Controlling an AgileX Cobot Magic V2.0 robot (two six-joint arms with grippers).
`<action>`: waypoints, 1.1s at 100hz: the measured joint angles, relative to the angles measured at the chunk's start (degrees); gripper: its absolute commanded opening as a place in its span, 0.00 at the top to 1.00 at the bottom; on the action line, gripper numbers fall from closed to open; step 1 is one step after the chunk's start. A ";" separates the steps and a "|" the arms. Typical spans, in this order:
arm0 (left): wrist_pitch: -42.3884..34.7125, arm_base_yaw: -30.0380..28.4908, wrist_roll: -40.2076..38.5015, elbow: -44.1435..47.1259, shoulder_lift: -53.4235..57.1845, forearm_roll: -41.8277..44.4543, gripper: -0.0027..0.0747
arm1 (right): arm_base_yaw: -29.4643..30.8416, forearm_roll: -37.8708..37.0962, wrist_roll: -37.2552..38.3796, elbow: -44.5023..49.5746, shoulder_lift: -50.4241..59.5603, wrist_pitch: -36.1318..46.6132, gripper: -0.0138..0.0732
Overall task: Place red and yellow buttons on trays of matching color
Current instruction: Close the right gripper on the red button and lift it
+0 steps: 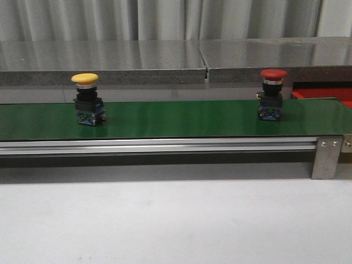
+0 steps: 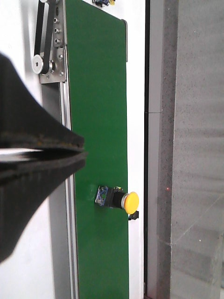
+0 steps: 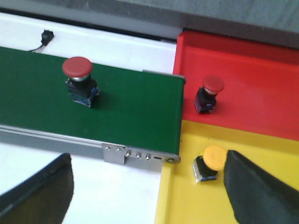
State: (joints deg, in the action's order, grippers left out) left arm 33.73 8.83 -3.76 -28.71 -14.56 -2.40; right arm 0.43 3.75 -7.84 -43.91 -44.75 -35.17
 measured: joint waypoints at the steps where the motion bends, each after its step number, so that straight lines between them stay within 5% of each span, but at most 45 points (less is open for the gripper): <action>1: 0.00 0.00 0.00 0.00 0.00 0.00 0.99 | 0.00 0.00 0.00 -0.12 -0.39 -0.02 0.10; 56: 0.00 0.00 0.00 0.00 0.00 0.00 0.99 | -4.95 1.03 -3.16 -16.78 -36.96 -0.74 0.10; 91: 0.00 0.00 0.00 0.00 0.00 0.00 0.99 | -4.95 1.03 -4.15 -27.62 -50.95 -0.32 0.10; 100: 0.00 0.00 0.00 0.00 0.00 0.00 0.99 | -4.95 1.03 -4.48 -30.02 -53.63 -0.20 0.21; 110: 0.00 0.00 0.00 0.00 0.00 0.00 0.99 | -4.95 1.03 -4.50 -32.01 -55.70 -1.32 0.49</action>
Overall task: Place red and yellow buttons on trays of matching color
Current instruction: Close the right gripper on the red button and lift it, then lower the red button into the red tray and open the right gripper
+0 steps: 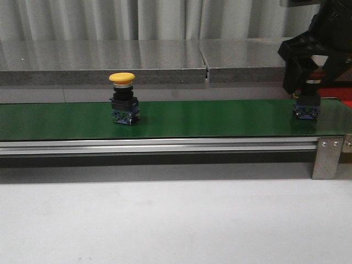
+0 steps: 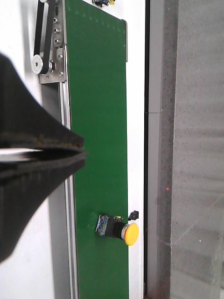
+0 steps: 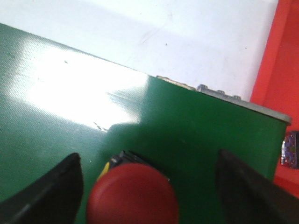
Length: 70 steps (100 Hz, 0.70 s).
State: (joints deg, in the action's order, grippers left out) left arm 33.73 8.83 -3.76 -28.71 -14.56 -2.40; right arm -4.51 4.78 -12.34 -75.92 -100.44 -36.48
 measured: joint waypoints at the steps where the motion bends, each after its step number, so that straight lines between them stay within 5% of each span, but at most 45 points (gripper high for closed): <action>1: 0.00 0.00 0.00 0.00 0.00 0.00 0.99 | 0.00 0.00 0.00 -0.18 -0.10 -0.26 0.51; 14: 0.00 0.00 0.00 0.00 0.00 0.00 0.99 | 0.00 0.38 0.00 -1.14 -0.81 -2.42 0.70; 43: 0.00 0.00 0.00 0.00 0.00 0.00 0.99 | 2.27 0.28 0.00 -7.06 -1.03 -9.65 0.70; 70: 0.00 0.00 0.00 0.00 0.00 0.00 0.99 | 12.92 0.28 0.00 -15.99 -1.03 -12.88 0.70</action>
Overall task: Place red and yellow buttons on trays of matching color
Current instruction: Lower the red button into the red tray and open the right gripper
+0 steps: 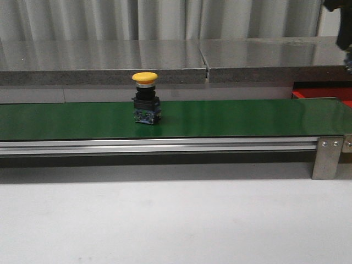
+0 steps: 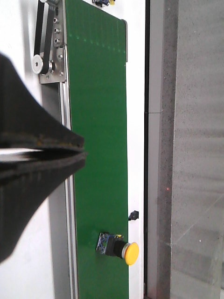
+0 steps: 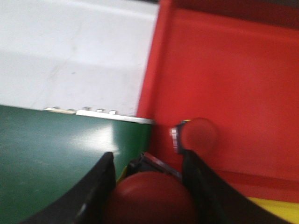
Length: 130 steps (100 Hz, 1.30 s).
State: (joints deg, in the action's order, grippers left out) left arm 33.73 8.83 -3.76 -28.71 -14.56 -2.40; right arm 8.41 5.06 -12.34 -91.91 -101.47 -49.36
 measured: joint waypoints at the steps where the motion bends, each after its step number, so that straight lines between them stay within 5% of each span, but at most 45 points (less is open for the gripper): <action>1: 0.00 0.00 0.00 0.00 0.00 0.00 0.99 | 0.35 0.00 0.00 -0.17 0.00 0.00 0.70; 34: 0.00 0.00 0.00 0.00 0.00 0.00 0.99 | 13.59 3.70 0.00 -0.73 -4.75 5.84 0.70; 102: 0.00 0.00 0.00 0.00 0.00 0.00 0.99 | 14.93 8.56 0.00 -5.56 -21.72 11.68 0.69; 130: 0.00 0.00 0.00 0.00 0.00 0.00 0.99 | 14.93 8.78 0.00 -5.79 -21.72 11.19 0.36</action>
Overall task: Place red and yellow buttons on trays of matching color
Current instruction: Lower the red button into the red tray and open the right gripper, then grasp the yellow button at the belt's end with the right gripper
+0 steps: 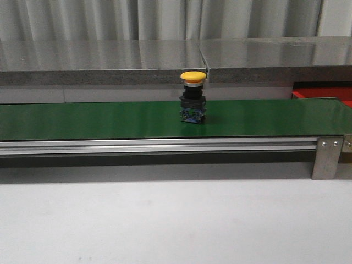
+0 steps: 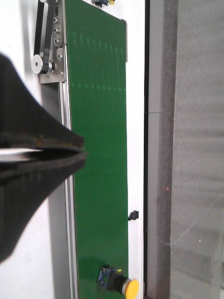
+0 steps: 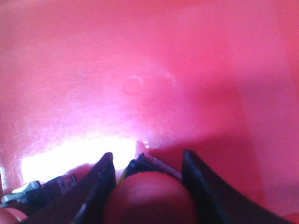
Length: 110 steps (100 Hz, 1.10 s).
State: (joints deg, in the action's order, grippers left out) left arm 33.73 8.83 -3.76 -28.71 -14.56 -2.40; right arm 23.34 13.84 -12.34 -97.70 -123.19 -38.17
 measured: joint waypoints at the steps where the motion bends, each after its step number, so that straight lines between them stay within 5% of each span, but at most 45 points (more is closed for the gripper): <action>1: 0.00 0.00 0.00 0.00 0.00 0.00 0.99 | 0.00 0.00 0.00 0.00 0.00 0.00 0.35; 24: 0.00 0.00 0.00 0.00 0.00 0.00 0.99 | 0.00 0.13 0.00 -0.09 0.00 0.14 0.16; 73: 0.00 0.00 0.00 0.00 0.00 0.00 0.99 | 0.00 1.42 0.00 -0.09 6.11 1.32 0.16; 110: 0.00 0.00 0.00 0.00 0.00 0.00 0.99 | -2.84 1.42 -4.66 1.15 17.84 -10.27 0.16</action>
State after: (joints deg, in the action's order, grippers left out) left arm 33.73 8.83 -3.76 -28.71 -14.56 -2.40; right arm 20.51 15.26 -17.00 -96.55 -105.36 -48.44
